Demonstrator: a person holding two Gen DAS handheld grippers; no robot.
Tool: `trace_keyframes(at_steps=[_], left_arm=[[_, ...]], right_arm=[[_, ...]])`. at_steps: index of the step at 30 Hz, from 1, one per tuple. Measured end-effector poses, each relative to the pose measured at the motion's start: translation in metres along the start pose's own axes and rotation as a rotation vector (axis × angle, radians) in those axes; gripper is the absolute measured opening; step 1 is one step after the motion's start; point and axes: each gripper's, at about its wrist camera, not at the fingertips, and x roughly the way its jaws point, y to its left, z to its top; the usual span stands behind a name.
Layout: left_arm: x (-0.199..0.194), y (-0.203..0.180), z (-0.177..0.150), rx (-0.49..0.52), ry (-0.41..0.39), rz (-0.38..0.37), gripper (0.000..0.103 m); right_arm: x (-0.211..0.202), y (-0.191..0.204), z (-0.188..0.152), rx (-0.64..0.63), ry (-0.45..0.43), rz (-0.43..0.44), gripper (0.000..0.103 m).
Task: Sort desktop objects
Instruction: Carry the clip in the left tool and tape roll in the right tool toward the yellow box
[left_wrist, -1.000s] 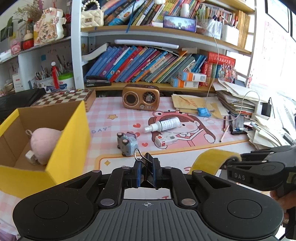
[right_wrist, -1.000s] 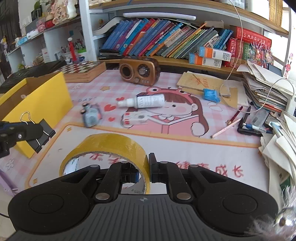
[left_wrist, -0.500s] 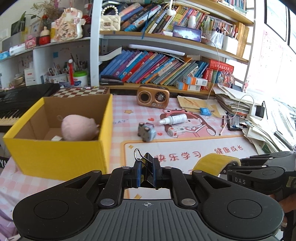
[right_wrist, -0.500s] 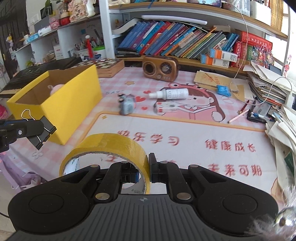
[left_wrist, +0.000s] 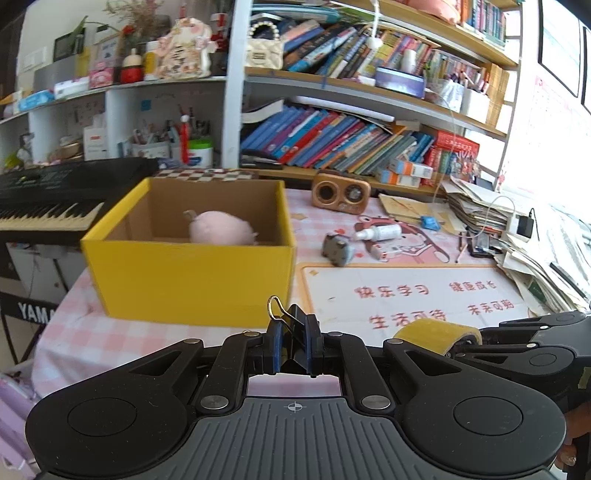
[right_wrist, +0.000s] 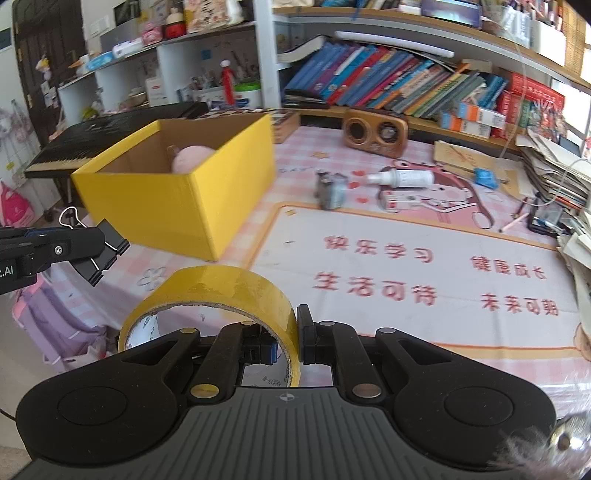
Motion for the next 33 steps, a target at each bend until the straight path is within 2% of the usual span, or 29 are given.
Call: trace_keyframes(at_steps=[20,27,33], left_arm=[[-0.051,0.077,-0.017,-0.083,-0.035,0.112,0.011],[-0.054,0.092,-0.006,-0.103,-0.062,0.127,0.011],[-0.045,0.101,0.020,-0.098,-0.108,0.127,0.011]], right_arm=[[0.012,0.101,0.002,-0.115,0.018,0.126,0.009],[0.017,0.118,0.024,-0.158,0.001,0.170,0.009],[0.023,0.116,0.061,-0.178,-0.063,0.184,0.009]])
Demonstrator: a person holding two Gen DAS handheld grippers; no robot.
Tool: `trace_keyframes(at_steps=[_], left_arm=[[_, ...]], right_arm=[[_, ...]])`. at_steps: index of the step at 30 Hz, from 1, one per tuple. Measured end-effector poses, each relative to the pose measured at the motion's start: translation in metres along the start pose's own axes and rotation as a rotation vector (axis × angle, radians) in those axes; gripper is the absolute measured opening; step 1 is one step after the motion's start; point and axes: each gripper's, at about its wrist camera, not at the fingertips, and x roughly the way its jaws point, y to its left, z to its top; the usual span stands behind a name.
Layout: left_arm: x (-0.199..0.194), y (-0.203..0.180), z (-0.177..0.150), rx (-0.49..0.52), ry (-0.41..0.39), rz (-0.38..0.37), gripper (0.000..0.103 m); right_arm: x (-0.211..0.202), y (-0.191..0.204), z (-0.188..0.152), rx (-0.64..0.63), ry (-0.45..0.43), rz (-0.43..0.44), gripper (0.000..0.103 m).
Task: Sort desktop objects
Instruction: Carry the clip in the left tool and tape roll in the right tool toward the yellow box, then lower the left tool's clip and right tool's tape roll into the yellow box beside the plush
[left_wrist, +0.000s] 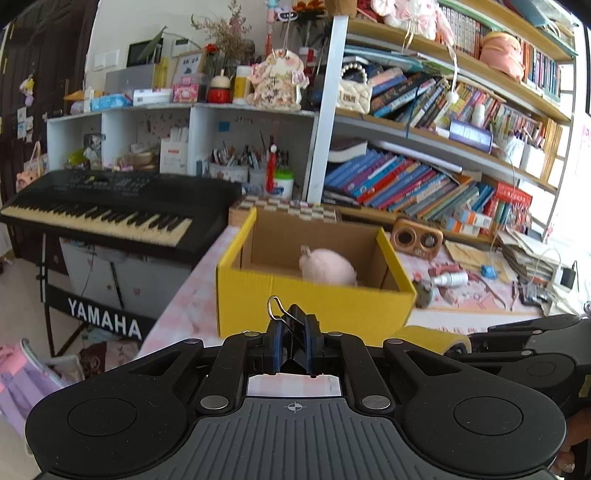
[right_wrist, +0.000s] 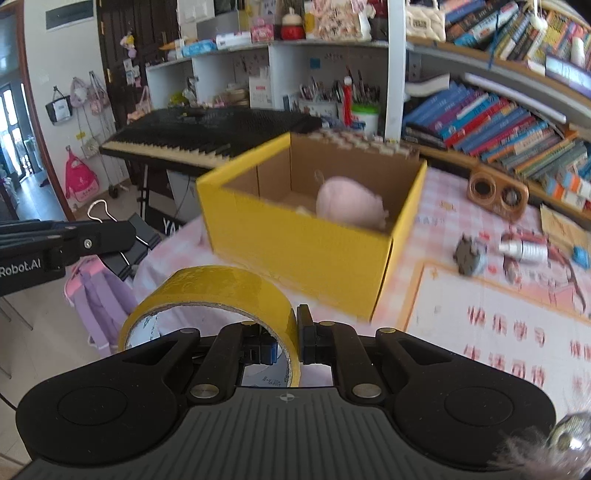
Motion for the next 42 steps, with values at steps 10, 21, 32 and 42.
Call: trace_keyframes(at_steps=[10,21,32,42], left_arm=[[0.054,-0.004,0.051,0.023,-0.054,0.026,0.011],[0.143,-0.006,0.086,0.041,-0.005,0.037,0.011],[0.208,-0.006,0.076,0.055,0.147,0.004,0.011],[0.235,0.000,0.064,0.063,0.251,0.000,0.011]], right_arm=[[0.031,-0.039,0.077,-0.036,-0.133,-0.030,0.009],[0.122,-0.072,0.127,-0.230,-0.033,-0.061,0.009],[0.191,-0.065,0.118,-0.430,0.163,0.017,0.009],[0.208,-0.058,0.115,-0.556,0.227,0.099,0.010]])
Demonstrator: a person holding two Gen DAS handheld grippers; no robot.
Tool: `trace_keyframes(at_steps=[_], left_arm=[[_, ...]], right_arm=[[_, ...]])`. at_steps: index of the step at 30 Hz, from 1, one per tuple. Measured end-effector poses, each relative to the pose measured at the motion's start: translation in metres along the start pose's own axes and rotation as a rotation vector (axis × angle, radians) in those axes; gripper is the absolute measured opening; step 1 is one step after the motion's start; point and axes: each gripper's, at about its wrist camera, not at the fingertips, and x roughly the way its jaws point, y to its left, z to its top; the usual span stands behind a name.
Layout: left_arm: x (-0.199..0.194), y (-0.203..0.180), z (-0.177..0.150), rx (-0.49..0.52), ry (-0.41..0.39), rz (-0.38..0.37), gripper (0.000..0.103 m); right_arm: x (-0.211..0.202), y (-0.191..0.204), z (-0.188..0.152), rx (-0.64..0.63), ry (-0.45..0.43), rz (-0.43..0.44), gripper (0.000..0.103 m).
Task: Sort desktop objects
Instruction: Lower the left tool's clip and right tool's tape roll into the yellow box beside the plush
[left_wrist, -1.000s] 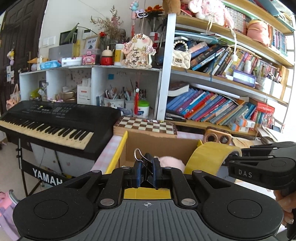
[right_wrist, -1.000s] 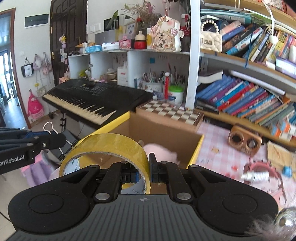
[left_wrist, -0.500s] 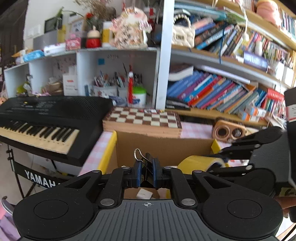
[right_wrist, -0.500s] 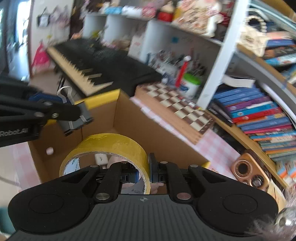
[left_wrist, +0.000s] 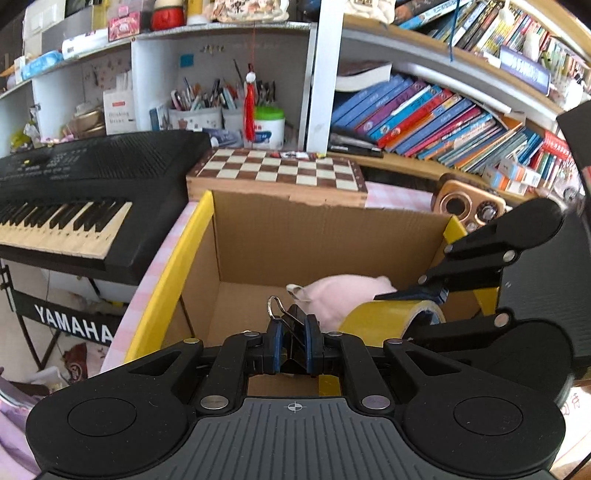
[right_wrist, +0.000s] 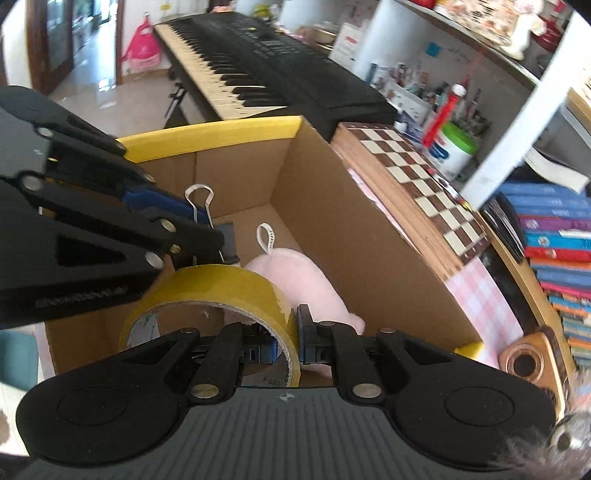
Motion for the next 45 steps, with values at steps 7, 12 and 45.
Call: trace_keyframes(at_steps=[7,12,45], left_arm=[[0.009,0.003,-0.003,-0.004,0.039,0.001,0.011],[0.015,0.008,-0.005,-0.024,0.057,0.013,0.011],[0.027,0.021,-0.014,-0.002,0.137,-0.016,0.012]], right_arm=[[0.008,0.004,0.006,-0.059,-0.003,0.007,0.011],[0.014,0.008,0.013,-0.109,-0.006,0.000,0.013],[0.021,0.026,0.011,-0.194,-0.039,0.007,0.025]])
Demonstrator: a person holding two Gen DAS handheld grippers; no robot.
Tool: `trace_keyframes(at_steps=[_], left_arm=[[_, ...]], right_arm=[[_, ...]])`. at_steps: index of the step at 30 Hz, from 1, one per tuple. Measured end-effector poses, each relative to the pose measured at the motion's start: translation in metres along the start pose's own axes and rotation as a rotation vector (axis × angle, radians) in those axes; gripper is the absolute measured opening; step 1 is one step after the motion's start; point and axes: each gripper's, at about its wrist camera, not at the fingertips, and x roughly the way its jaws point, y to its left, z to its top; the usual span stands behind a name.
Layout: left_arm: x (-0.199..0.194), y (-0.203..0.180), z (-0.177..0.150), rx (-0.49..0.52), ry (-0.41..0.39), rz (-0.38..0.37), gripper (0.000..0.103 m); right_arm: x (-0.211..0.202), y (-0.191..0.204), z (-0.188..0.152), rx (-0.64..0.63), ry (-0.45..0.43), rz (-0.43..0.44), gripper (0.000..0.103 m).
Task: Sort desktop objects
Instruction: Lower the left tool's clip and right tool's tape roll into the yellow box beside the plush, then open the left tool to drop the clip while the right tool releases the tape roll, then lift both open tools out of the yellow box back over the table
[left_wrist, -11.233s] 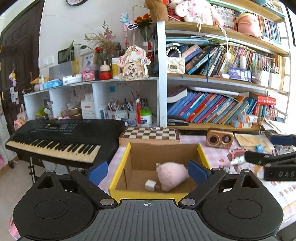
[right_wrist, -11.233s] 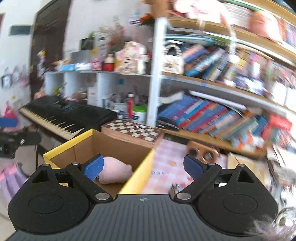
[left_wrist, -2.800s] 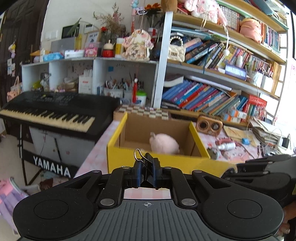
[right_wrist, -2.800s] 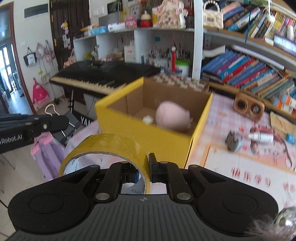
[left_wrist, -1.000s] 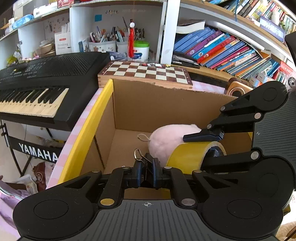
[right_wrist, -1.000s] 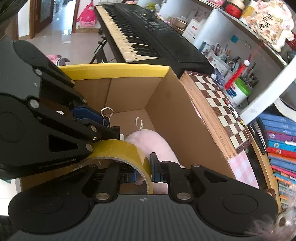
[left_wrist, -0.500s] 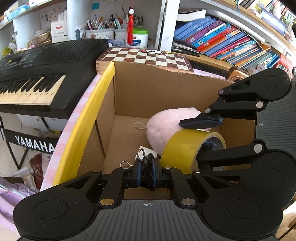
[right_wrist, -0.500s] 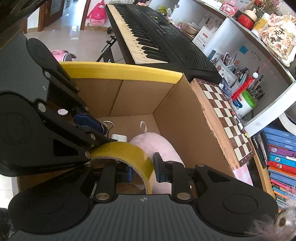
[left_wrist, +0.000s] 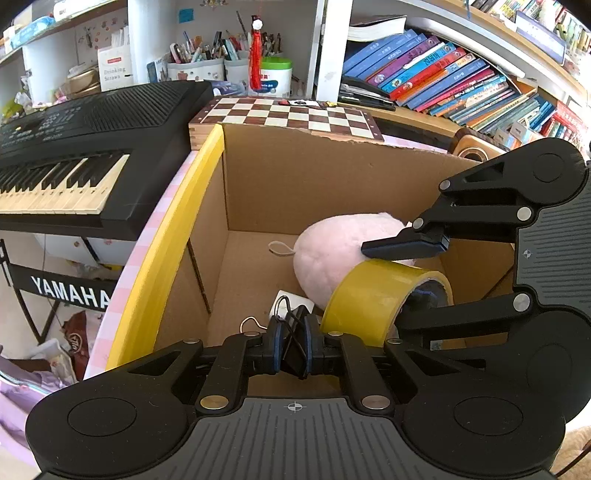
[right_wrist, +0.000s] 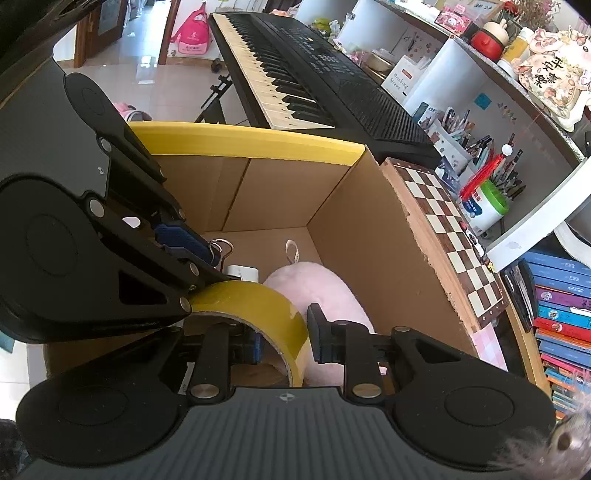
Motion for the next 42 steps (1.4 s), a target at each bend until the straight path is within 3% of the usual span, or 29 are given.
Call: trace_keyframes(at_steps=[7,9,12,21,36,42], left_arm=[[-0.009,-0.001,-0.001,-0.001,-0.013,0.030,0.020],[-0.013,-0.002,-0.002,0.000,-0.025,0.030,0.029],[-0.020,-0.006,-0.004,0.010,-0.040,0.028,0.039],[-0.055,-0.015,-0.010,0.012,-0.121,0.031,0.056],[-0.129,-0.040,-0.042,0.051,-0.276,0.083,0.080],[-0.157,-0.045,-0.066,0.051,-0.309,0.099,0.083]], right_arm=[[-0.004,-0.004,-0.002,0.028,0.003,0.012,0.032],[-0.007,-0.004,-0.005,0.052,0.005,0.023,0.039],[-0.014,-0.002,-0.011,0.071,0.003,0.022,0.041],[-0.053,-0.005,-0.022,0.166,-0.055,-0.015,0.054],[-0.131,0.016,-0.048,0.370,-0.182,-0.182,0.057],[-0.163,0.037,-0.067,0.493,-0.221,-0.282,0.058]])
